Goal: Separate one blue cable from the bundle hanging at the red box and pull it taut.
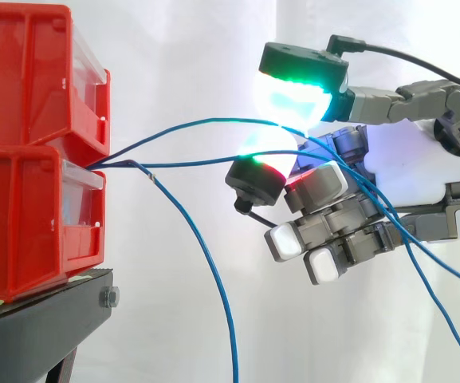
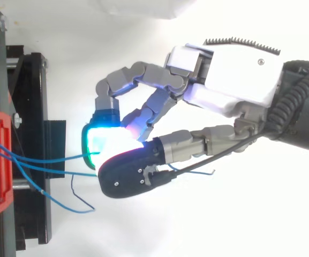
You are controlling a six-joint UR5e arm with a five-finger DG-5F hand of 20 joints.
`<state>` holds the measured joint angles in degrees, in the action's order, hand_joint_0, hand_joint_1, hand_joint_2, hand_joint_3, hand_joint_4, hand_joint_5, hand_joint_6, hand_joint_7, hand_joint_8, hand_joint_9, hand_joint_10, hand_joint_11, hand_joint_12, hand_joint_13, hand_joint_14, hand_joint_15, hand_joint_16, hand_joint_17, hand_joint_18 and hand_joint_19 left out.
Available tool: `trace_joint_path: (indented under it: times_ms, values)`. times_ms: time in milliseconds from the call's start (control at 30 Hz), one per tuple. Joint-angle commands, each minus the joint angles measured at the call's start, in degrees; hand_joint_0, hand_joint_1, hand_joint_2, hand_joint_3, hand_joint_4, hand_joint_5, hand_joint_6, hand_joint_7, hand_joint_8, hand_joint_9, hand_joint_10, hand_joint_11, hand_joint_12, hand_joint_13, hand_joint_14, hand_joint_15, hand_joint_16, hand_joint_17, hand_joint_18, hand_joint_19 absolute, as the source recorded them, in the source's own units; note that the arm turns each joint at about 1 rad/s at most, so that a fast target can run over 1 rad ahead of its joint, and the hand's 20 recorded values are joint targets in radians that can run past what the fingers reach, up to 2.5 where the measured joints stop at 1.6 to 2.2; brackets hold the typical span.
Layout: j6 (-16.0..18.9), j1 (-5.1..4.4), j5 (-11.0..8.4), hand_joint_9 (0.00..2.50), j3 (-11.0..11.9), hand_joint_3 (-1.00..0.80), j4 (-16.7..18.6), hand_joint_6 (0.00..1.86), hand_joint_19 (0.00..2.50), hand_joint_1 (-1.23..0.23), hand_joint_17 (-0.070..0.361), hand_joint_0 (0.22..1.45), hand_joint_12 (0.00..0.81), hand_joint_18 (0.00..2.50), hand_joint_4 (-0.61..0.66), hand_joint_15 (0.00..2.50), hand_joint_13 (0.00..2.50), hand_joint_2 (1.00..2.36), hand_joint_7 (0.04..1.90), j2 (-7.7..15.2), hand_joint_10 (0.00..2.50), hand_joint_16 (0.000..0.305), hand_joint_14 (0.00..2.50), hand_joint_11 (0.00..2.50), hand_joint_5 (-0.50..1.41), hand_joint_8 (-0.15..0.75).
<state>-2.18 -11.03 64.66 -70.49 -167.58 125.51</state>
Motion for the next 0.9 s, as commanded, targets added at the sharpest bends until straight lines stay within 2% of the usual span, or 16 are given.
trace_joint_path:
  times_ms: [0, 433, 633, 767, 800, 867]
  values:
    - [0.08, -0.13, -0.41, 1.16, 0.00, -0.17, 0.15, 0.85, 0.67, -0.74, 0.113, 0.59, 0.401, 0.87, 0.13, 0.60, 0.82, 1.02, 1.30, 0.09, 0.02, 0.050, 0.02, 1.29, -0.15, 0.333]
    - [0.08, -0.13, -0.41, 1.22, 0.00, 0.04, 0.15, 0.86, 0.59, -0.77, 0.136, 0.59, 0.445, 0.96, 0.04, 0.57, 0.87, 1.01, 1.38, 0.00, 0.02, 0.061, 0.02, 1.26, -0.10, 0.390]
    - [0.16, -0.22, -0.41, 1.12, 0.00, 0.04, 0.24, 0.87, 0.56, -0.78, 0.134, 0.60, 0.441, 0.94, 0.01, 0.49, 0.80, 1.01, 1.38, 0.09, 0.02, 0.060, 0.02, 1.10, -0.10, 0.382]
    - [0.16, -0.22, -0.24, 1.09, -0.62, 0.02, 0.24, 0.87, 0.54, -0.77, 0.132, 0.60, 0.436, 0.93, 0.03, 0.48, 0.79, 1.01, 1.38, 0.26, 0.02, 0.059, 0.01, 1.08, -0.10, 0.386]
    - [0.16, -0.22, -0.24, 1.03, -1.14, 0.02, 0.59, 0.87, 0.53, -0.77, 0.130, 0.60, 0.431, 0.93, 0.02, 0.45, 0.78, 1.01, 1.38, 0.26, 0.02, 0.058, 0.01, 1.01, -0.11, 0.379]
    - [0.16, -0.22, -0.41, 0.88, -1.85, 0.01, 2.35, 0.87, 0.48, -0.76, 0.125, 0.60, 0.414, 0.91, 0.02, 0.36, 0.74, 1.01, 1.37, 0.26, 0.02, 0.055, 0.01, 0.70, -0.11, 0.352]
